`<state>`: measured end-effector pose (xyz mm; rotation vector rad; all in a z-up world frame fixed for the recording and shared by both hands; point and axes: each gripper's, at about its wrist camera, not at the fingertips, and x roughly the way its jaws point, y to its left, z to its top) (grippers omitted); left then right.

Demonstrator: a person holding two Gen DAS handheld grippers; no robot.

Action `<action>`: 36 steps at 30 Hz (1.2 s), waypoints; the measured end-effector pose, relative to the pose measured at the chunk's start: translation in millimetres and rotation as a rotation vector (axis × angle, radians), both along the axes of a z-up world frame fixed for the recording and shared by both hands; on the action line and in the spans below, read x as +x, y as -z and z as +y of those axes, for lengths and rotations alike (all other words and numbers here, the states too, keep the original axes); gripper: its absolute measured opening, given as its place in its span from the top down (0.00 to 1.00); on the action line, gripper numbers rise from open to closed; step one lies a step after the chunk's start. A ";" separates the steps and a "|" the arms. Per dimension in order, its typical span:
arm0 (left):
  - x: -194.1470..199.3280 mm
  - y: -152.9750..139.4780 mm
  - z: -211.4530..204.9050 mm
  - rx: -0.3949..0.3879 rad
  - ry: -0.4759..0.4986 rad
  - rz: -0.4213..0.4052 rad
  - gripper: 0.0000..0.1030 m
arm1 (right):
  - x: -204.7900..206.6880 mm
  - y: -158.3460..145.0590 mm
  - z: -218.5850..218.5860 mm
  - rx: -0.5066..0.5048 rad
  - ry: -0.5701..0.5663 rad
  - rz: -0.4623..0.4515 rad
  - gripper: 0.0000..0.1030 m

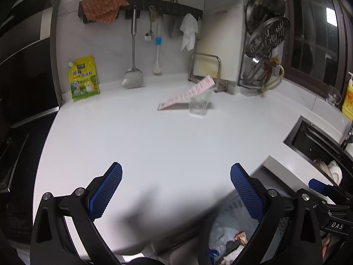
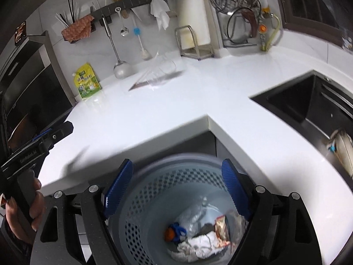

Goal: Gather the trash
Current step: 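Move both open tools back over the counter toward the receipt and cup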

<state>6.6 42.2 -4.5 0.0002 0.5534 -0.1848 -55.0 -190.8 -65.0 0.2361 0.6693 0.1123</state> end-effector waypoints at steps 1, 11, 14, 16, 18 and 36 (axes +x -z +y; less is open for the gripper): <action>4.5 -3.5 2.3 0.000 -0.002 -0.007 0.06 | 6.4 -3.6 0.9 -0.005 0.002 -0.005 0.23; 62.0 -23.3 24.0 -0.015 -0.026 -0.028 0.06 | 66.4 -21.8 3.4 -0.024 0.010 -0.011 0.23; 77.8 -25.0 26.0 -0.014 -0.030 -0.026 0.06 | 86.2 -25.3 3.4 -0.026 0.011 -0.001 0.23; 88.3 -25.4 26.9 -0.024 -0.027 -0.025 0.06 | 98.0 -29.1 4.5 -0.028 0.010 -0.003 0.23; 99.3 -25.1 26.5 -0.029 -0.030 -0.026 0.06 | 110.9 -33.0 6.5 -0.034 0.010 -0.007 0.23; 192.2 0.2 20.2 0.052 -0.079 0.004 0.06 | 239.0 -13.8 38.8 -0.007 -0.052 0.108 0.23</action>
